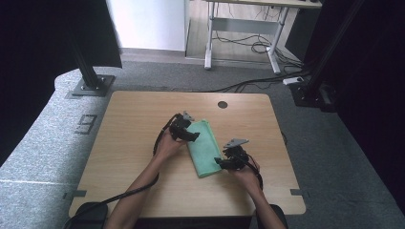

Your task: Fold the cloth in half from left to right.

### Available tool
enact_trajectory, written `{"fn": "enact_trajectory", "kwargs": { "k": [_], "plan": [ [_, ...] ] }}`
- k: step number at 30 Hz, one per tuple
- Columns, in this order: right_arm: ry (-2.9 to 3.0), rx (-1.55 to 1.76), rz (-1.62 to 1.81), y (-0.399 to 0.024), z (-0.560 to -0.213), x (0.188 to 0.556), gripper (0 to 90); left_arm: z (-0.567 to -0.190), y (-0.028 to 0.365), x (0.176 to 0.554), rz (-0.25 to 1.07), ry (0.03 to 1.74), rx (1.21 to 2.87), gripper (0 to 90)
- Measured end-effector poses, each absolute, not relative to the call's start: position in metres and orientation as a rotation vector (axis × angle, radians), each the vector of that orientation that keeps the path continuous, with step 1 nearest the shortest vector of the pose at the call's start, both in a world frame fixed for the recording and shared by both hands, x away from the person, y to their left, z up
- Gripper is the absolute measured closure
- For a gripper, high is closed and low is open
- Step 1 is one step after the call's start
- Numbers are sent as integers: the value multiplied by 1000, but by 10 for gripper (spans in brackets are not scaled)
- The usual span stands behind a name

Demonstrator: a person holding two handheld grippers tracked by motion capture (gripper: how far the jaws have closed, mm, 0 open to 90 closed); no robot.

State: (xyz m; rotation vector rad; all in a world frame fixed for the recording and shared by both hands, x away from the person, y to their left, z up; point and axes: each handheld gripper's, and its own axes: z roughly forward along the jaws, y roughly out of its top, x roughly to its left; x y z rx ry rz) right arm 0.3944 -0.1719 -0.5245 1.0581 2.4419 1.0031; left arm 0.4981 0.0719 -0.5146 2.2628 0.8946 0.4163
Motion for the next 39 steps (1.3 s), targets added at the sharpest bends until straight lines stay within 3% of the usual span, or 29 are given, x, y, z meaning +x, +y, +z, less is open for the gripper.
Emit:
{"fn": "enact_trajectory", "kwargs": {
  "k": [4,16,25,39],
  "plan": [
    [2463,1051,955,-172,-532,397,449,-533,74,495,443,906,2339,272],
    [2404,1175,931,-214,-535,389,433,-538,78,497,428,936,2290,232],
    [2378,1114,1029,-199,-524,388,407,-524,80,482,483,901,2263,231],
    [2435,1154,976,-197,-542,396,362,-538,114,530,573,1146,2161,233]
  ]
}}
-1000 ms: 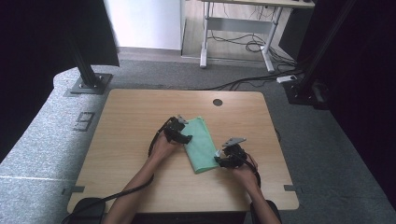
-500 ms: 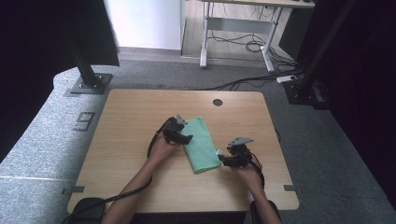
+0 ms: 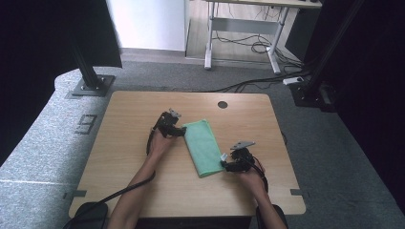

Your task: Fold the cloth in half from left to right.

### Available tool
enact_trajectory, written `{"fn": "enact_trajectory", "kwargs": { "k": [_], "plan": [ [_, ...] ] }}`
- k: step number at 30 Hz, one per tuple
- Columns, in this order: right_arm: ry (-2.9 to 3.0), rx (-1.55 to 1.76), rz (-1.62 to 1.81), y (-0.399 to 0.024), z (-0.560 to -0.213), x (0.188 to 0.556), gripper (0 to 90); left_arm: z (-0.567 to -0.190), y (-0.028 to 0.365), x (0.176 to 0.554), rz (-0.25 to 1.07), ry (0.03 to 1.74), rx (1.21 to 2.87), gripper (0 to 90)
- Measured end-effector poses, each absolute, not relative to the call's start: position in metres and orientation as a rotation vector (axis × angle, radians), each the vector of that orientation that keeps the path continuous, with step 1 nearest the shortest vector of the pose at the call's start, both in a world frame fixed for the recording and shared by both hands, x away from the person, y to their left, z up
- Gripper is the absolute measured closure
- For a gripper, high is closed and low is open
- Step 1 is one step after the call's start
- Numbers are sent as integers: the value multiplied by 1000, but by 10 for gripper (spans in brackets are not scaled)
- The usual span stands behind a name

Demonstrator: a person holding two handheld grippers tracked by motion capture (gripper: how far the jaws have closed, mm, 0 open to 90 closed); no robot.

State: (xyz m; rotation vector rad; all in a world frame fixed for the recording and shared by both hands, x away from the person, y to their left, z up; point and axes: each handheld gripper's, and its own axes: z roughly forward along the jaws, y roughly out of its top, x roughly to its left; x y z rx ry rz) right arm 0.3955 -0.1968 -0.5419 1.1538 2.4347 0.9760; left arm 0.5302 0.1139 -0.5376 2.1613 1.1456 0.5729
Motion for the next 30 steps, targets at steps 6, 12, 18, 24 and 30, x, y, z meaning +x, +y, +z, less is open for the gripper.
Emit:
{"fn": "enact_trajectory", "kwargs": {
  "k": [6,12,18,24,30],
  "plan": [
    [2426,1148,993,-198,-543,395,342,-539,110,516,527,1111,2185,227],
    [2425,1145,994,-198,-544,396,337,-540,94,469,467,990,2236,216],
    [2421,1143,998,-199,-544,396,328,-539,86,433,394,940,2250,204],
    [2411,1148,996,-199,-545,396,300,-541,68,394,337,863,2291,171],
    [2400,1165,993,-200,-546,396,258,-542,66,378,351,854,2298,174]
  ]
}}
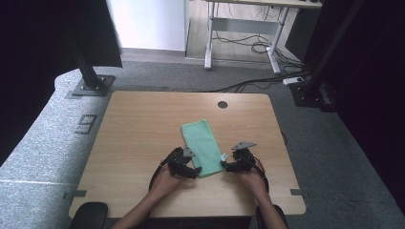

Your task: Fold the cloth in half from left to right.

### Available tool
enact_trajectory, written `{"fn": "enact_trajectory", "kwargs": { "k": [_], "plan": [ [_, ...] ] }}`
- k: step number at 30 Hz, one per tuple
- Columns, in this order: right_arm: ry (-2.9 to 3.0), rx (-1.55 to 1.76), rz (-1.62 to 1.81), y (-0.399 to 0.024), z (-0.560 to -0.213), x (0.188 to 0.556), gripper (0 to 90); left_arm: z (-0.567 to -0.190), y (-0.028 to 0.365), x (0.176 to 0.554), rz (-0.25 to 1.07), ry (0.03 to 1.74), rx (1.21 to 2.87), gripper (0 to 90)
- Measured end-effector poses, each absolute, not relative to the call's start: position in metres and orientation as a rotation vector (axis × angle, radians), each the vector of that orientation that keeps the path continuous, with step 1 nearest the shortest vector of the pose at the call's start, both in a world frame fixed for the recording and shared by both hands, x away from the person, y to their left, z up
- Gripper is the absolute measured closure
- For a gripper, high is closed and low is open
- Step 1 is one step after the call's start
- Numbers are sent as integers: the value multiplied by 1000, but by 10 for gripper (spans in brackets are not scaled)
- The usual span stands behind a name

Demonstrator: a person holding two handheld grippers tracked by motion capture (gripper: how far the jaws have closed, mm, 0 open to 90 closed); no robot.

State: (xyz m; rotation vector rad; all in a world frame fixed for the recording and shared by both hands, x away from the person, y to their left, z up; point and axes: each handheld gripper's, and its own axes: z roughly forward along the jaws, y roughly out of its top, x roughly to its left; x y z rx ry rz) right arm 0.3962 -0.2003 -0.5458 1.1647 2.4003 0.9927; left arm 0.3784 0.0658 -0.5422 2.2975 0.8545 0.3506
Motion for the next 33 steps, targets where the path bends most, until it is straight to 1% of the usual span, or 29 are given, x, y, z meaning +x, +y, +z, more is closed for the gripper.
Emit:
{"fn": "enact_trajectory", "kwargs": {
  "k": [4,7,10,20,33],
  "plan": [
    [2390,1190,964,-195,-545,394,221,-543,76,382,310,896,2280,172],
    [2397,1183,962,-190,-545,392,217,-543,81,383,320,904,2286,172],
    [2411,1159,966,-177,-546,389,203,-541,95,385,347,929,2294,172],
    [2440,1091,991,-140,-547,391,172,-540,132,396,354,1011,2267,172],
    [2424,1089,1018,-139,-549,390,170,-545,138,396,347,981,2223,158]
  ]
}}
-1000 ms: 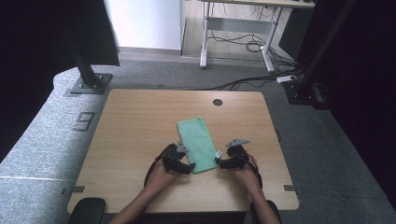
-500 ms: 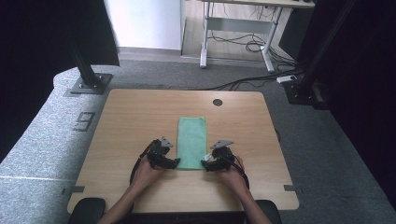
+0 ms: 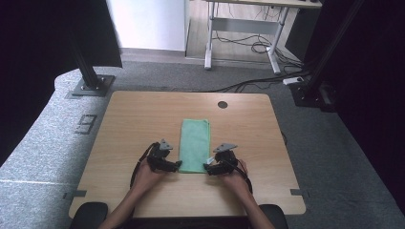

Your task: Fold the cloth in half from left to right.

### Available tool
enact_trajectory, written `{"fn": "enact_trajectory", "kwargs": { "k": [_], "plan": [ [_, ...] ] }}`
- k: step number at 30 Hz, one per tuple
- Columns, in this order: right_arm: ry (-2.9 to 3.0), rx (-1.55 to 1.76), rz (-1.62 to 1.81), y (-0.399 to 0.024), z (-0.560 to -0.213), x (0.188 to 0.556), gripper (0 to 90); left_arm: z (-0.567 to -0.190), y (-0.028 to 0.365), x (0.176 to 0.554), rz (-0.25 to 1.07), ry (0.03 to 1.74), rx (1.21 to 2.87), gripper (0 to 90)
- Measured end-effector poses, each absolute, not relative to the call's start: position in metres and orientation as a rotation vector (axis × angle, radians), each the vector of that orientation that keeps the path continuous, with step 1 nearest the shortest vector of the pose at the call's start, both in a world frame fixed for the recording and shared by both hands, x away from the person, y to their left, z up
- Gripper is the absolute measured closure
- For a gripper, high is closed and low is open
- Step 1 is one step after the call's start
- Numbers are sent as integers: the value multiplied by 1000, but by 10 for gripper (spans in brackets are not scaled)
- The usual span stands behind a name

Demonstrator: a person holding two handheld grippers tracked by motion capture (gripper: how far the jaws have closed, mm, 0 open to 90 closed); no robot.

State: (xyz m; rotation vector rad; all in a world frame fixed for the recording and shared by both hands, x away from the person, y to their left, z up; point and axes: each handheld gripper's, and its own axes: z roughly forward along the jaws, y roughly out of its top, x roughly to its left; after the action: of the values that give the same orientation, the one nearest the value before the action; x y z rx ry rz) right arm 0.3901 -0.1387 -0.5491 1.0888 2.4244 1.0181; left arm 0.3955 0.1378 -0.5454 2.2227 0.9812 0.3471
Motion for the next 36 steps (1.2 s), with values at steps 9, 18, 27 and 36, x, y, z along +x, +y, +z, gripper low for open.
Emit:
{"fn": "enact_trajectory", "kwargs": {
  "k": [9,18,27,36],
  "plan": [
    [2439,1091,1090,-153,-539,389,137,-533,143,383,303,932,2198,140],
    [2407,1126,1103,-178,-531,385,85,-530,164,367,350,924,2213,108],
    [2387,1177,1072,-197,-536,380,45,-538,183,362,366,978,2221,97],
    [2382,1198,1032,-210,-547,376,25,-546,186,365,373,1000,2235,88]
  ]
}}
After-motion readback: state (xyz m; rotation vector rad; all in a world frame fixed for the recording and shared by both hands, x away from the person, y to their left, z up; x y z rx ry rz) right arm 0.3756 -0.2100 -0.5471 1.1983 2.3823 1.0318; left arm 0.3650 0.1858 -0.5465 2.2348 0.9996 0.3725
